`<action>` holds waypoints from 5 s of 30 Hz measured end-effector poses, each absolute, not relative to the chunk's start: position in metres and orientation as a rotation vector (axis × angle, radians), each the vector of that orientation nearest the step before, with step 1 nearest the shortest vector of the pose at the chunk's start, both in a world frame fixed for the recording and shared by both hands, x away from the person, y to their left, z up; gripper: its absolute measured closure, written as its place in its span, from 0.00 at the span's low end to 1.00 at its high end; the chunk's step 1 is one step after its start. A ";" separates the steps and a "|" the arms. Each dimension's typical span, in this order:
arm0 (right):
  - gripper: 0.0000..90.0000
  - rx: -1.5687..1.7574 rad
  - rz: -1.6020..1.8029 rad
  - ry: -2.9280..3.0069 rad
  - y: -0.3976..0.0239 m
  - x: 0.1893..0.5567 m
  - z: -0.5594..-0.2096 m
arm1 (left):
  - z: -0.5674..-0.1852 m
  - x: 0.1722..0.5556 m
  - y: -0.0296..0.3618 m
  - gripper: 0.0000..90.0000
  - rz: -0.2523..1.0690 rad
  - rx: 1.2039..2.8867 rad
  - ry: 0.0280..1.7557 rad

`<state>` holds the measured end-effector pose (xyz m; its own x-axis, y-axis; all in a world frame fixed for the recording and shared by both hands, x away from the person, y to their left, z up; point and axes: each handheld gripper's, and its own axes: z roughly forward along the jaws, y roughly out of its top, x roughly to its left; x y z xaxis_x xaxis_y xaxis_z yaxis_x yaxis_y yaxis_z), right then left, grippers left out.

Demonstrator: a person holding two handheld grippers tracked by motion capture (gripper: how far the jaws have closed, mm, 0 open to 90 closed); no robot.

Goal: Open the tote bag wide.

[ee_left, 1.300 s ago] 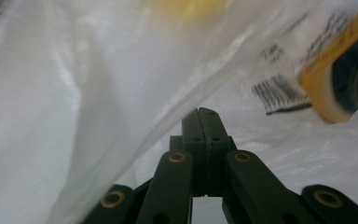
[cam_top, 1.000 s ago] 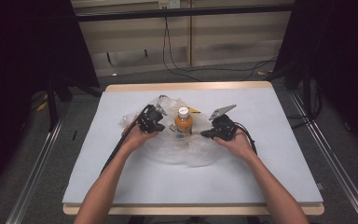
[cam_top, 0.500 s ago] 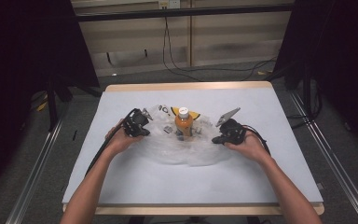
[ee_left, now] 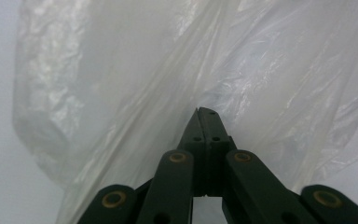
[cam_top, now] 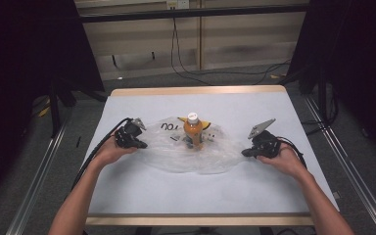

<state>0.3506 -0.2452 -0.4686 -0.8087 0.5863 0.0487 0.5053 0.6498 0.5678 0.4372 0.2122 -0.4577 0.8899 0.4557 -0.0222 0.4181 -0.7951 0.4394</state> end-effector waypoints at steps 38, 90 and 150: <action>1.00 0.769 1.064 2.716 -0.160 0.392 -0.436 | -0.424 0.403 0.129 1.00 0.132 2.492 0.433; 1.00 1.281 0.774 2.469 -0.132 0.529 -0.474 | -0.462 0.243 0.097 1.00 0.025 2.536 -0.054; 1.00 0.976 1.104 2.629 -0.171 0.384 -0.481 | -0.476 0.387 0.162 1.00 0.179 2.354 0.581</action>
<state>0.3842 -0.1715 -0.4813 -0.7831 0.6091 0.1251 0.5158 0.5239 0.6779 0.3868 0.1621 -0.4757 0.8900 0.4549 -0.0304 0.3587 -0.6576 0.6624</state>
